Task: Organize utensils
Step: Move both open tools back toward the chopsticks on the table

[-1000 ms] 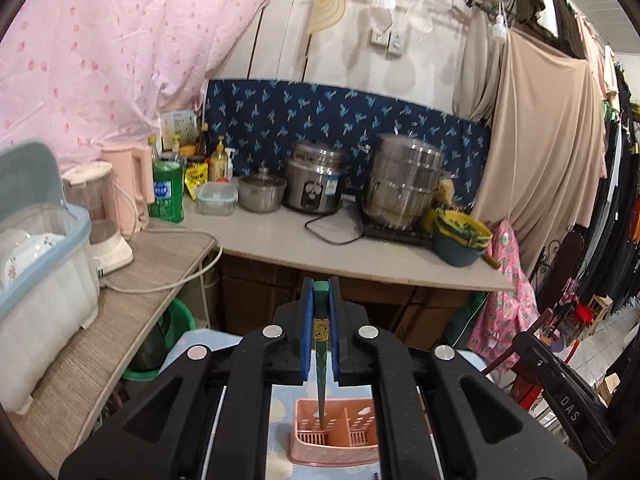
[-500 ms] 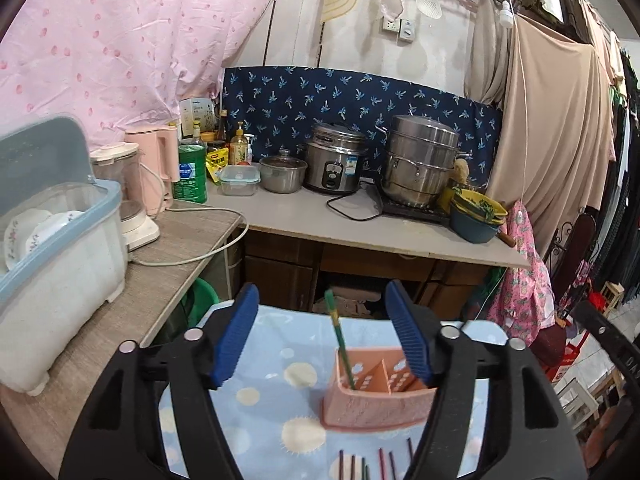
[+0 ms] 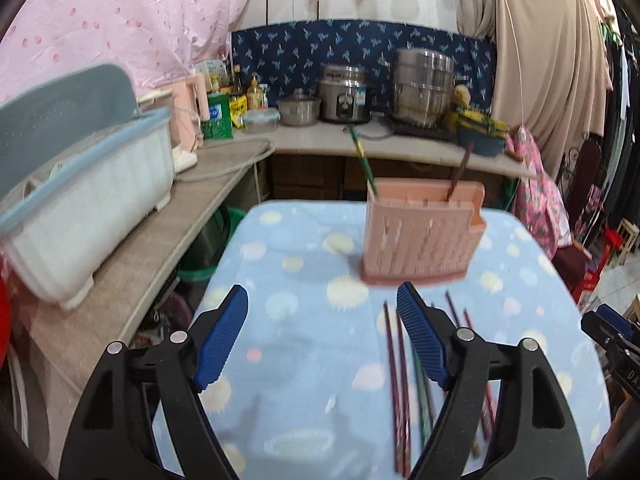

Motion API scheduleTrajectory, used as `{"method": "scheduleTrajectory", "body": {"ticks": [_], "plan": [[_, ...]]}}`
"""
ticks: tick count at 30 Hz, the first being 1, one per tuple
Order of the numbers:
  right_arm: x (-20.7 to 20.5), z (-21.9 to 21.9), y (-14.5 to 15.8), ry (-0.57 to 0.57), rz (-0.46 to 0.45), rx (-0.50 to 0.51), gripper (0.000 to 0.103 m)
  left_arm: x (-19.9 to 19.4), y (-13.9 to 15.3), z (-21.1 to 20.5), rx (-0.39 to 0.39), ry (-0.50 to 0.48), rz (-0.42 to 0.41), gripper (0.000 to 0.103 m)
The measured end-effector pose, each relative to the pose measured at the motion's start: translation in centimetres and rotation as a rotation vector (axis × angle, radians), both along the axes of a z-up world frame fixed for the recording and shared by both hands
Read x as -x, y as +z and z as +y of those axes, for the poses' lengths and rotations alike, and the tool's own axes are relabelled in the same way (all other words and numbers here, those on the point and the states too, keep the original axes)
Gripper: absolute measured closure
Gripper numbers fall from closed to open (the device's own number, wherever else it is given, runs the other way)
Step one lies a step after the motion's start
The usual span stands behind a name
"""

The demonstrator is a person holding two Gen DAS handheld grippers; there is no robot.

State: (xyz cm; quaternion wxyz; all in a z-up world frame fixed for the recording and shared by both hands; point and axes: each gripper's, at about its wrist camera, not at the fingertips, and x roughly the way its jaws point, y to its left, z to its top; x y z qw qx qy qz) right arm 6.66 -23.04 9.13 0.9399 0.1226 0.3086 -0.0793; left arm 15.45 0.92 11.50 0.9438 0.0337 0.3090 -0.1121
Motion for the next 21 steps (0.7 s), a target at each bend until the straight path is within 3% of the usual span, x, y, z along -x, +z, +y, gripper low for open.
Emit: {"method": "scheduleTrajectory", "body": {"ticks": [5,12,19,21], "plan": [[2.4,1.8,-4.2,0.014,0.086,0.06,0.051,3.0,-4.1,0.5,-0.042,0.004,0.051,0.03],[4.6,4.2,-9.1,0.05,0.184,0.059,0.051,6.1,-8.3,0.4,-0.073,-0.005,0.102,0.03],[4.5,5.9,-10.9,0.074,0.209,0.067,0.053,7.6,-10.6,0.2,-0.068,-0.021,0.146,0.03],[4.4,6.2,-11.0,0.081,0.215,0.07,0.06,7.9,-10.9,0.3,-0.061,-0.024,0.155,0.03]]}}
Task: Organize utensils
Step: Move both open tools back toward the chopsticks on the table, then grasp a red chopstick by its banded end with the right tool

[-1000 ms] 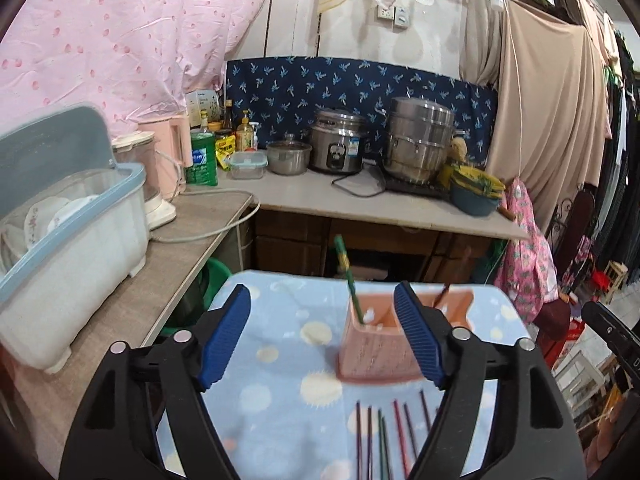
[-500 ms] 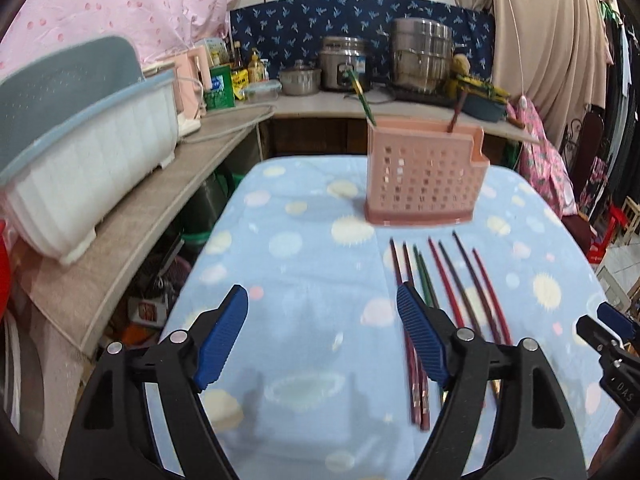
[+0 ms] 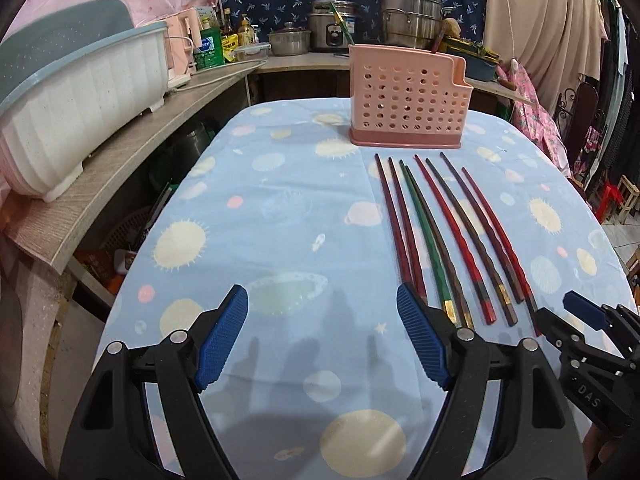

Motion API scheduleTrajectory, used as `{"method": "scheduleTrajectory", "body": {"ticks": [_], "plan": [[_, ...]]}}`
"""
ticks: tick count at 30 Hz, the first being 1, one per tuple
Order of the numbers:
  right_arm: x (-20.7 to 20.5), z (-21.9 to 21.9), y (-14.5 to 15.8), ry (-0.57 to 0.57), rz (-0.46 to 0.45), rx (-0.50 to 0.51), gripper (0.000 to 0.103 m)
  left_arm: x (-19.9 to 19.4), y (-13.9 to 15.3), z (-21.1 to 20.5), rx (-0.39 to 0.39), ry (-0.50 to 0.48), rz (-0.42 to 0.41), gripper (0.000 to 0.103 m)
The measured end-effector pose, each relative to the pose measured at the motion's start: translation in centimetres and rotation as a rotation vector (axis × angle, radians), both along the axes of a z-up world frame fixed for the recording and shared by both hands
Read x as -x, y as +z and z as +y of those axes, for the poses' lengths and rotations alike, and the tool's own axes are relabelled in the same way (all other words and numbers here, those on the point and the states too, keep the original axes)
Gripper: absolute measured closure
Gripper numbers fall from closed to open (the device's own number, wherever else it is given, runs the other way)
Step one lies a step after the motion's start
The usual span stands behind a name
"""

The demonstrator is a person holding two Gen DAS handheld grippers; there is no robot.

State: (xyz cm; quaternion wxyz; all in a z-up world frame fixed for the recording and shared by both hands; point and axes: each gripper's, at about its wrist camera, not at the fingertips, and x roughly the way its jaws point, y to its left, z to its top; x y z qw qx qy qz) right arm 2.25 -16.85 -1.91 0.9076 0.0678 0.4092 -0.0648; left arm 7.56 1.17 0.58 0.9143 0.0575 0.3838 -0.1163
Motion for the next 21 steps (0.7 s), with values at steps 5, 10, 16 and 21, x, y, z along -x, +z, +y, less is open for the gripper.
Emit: {"method": "scheduleTrajectory", "body": {"ticks": [5,10,16,21], "plan": [[-0.3,0.1,-0.8,0.0,0.028,0.003,0.08,0.2,-0.6,-0.2,0.004,-0.009,0.017,0.03],[-0.3,-0.1,-1.2,-0.003,0.043,0.007,0.096,0.1,-1.1,-0.5,0.007,-0.016,0.031,0.028],[0.3,-1.8,-1.1,-0.068,0.033,0.008,0.096,-0.1,-1.7,-0.7,0.016,-0.013,0.059,0.028],[1.2,-4.1,-1.1,-0.132,0.032,-0.017,0.096,-0.6,-2.2,-1.4,0.027,-0.021,0.076,0.028]]}}
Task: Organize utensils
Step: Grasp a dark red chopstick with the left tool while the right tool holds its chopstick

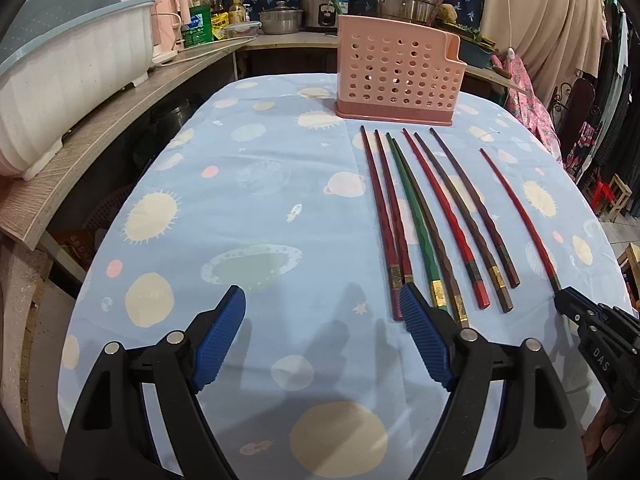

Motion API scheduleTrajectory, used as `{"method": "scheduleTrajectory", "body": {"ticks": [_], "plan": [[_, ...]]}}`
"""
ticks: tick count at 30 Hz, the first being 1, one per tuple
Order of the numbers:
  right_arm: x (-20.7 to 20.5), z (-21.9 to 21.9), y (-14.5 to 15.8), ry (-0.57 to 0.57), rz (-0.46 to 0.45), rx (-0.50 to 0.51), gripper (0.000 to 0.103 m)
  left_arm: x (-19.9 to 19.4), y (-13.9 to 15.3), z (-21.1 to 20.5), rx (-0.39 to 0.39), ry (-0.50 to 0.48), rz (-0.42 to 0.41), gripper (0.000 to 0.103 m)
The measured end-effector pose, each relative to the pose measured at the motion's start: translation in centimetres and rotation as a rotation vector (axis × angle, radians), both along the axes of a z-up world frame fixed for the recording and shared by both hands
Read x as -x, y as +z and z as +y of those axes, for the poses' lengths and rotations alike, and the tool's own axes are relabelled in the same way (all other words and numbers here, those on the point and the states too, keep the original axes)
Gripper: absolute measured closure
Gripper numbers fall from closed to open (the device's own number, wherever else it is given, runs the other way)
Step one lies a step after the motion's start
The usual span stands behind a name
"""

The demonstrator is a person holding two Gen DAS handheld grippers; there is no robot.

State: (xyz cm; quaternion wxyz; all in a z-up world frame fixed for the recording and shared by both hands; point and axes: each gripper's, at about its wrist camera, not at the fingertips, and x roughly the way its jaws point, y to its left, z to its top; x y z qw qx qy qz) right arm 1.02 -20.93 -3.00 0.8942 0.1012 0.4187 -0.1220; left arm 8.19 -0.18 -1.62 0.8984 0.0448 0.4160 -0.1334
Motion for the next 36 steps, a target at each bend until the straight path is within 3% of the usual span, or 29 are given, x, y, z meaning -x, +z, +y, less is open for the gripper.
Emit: {"method": "scheduleTrajectory", "body": {"ticks": [28,31,34,36], "plan": [[0.2,-0.7,-0.3,-0.004,-0.022,-0.023,0.096,-2.4,-2.9,-2.6,-0.05,0.006,0.051,0.031],[0.2,-0.7,-0.3,-0.004,-0.022,-0.023,0.096,-2.7,-2.9,-2.2,-0.045,0.024,0.054,0.036],[0.2,-0.7,-0.3,-0.004,-0.022,-0.023,0.096,-2.7,-2.8,-1.7,-0.047,0.033,0.048,0.049],[0.2,-0.7,-0.3,-0.005,-0.022,-0.021,0.096,-2.7,-2.7,-1.5,-0.047,0.03,0.047,0.066]]}}
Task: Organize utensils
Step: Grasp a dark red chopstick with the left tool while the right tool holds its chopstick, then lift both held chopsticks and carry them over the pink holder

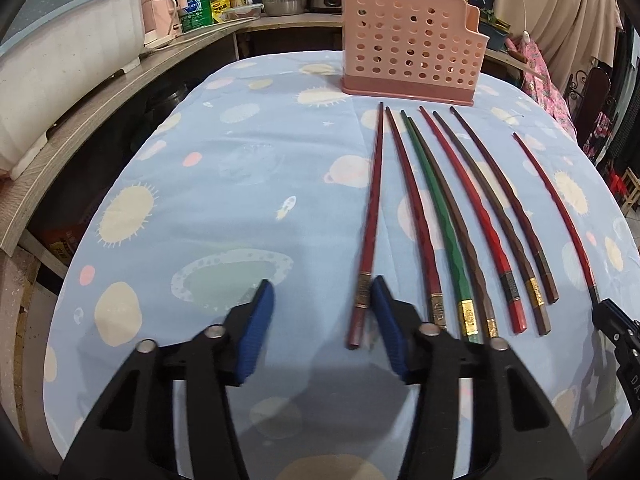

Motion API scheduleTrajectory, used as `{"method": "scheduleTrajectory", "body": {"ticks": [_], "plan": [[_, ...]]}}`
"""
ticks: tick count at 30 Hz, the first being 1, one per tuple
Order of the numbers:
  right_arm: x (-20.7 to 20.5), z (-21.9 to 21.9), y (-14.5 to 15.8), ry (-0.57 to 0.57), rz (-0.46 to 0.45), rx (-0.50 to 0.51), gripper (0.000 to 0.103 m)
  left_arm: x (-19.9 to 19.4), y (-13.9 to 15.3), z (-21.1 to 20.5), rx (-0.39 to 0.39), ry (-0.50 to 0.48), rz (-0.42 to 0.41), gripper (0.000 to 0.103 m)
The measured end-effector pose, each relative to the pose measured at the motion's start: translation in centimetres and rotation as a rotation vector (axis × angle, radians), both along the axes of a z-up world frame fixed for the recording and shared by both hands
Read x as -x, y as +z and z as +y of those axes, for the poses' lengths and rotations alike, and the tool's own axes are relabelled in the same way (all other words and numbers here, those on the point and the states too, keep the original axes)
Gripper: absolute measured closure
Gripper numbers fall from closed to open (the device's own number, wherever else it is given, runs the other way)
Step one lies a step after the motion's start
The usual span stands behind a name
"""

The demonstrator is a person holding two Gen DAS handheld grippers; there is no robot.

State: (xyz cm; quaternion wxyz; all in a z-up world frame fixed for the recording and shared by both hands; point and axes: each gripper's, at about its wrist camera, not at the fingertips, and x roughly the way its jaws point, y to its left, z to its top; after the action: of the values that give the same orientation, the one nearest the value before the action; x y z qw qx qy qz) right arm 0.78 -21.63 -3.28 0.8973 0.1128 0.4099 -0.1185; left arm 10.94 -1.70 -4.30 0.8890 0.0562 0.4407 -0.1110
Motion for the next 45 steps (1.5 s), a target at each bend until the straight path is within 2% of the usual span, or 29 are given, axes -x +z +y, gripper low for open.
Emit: {"method": "scheduleTrajectory", "body": {"ticks": [1,2,3,8,15,22,35,45], "plan": [[0.0,0.0,0.0,0.0,0.001,0.002,0.096,0.0,0.1,0.1,0.0,-0.001,0.001,0.073],[-0.1,0.1,0.0,0.0,0.003,0.005,0.096,0.0,0.1,0.2,-0.001,-0.001,0.004,0.086],[-0.1,0.1,0.1,0.0,0.004,0.007,0.096,0.0,0.1,0.3,0.001,0.0,0.007,0.091],[0.1,0.1,0.2,-0.003,0.005,-0.01,0.096,0.0,0.3,1.0,0.025,-0.007,0.027,0.096],[0.6,0.3,1.2,-0.003,-0.012,-0.009,0.096,0.2,1.4,2.8,0.051,0.021,0.04,0.096],[0.8,-0.8,4.4,-0.016,-0.079,-0.019,0.096,0.4,5.0,4.3,0.093,0.031,-0.001,0.096],[-2.9,-5.0,15.6,-0.029,-0.315,-0.019,0.096,-3.9,15.9,4.8,0.161,0.025,-0.179,0.096],[-7.5,-6.2,21.5,-0.006,-0.423,-0.032,0.096,-8.8,22.8,3.0,0.231,0.006,-0.269,0.096]]}}
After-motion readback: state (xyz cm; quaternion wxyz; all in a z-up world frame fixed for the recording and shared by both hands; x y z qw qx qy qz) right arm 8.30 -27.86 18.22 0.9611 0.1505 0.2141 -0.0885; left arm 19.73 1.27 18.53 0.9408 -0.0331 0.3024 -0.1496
